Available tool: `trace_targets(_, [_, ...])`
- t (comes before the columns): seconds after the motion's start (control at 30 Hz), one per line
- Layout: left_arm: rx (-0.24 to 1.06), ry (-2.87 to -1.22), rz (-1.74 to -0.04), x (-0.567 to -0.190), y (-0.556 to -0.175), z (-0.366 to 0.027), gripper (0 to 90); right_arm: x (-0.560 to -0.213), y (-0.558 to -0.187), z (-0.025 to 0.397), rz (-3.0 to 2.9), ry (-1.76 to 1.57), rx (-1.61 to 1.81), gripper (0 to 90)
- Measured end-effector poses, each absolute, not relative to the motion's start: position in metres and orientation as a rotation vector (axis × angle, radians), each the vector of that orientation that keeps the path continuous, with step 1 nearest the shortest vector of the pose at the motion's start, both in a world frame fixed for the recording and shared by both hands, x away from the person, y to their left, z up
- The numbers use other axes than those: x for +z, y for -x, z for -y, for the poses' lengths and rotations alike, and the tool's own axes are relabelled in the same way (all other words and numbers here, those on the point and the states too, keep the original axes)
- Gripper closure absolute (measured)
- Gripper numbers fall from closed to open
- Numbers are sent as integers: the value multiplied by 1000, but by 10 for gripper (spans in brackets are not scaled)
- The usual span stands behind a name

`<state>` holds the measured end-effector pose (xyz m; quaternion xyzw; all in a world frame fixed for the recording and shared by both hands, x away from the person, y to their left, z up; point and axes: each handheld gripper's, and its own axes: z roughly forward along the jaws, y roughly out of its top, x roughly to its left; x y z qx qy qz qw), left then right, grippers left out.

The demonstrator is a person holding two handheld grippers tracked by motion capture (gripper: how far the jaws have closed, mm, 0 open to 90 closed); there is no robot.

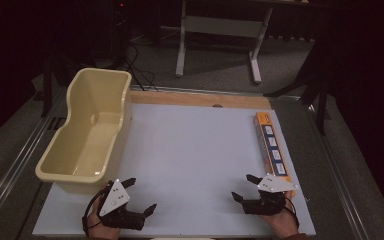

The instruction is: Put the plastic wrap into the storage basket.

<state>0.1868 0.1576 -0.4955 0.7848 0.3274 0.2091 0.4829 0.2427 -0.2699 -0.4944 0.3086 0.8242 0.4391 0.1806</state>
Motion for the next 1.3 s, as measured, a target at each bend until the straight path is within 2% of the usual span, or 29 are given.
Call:
trace_targets(0.57, [580,-1926,-834,-498,-191,-155,64,-490,-249,272,-2271,-965,1270,238])
trace_targets(0.87, [594,-1917,-861,-499,-192,-159,68,-480,-253,274,-2221,-1002,1224,240])
trace_targets(1.03, [602,-1924,-855,-499,-192,-157,75,-473,-260,278,-2217,-1022,1214,293])
trace_targets(1.3, [612,-1922,-858,-498,-191,-158,75,-457,-277,283,-2209,-1063,1195,295])
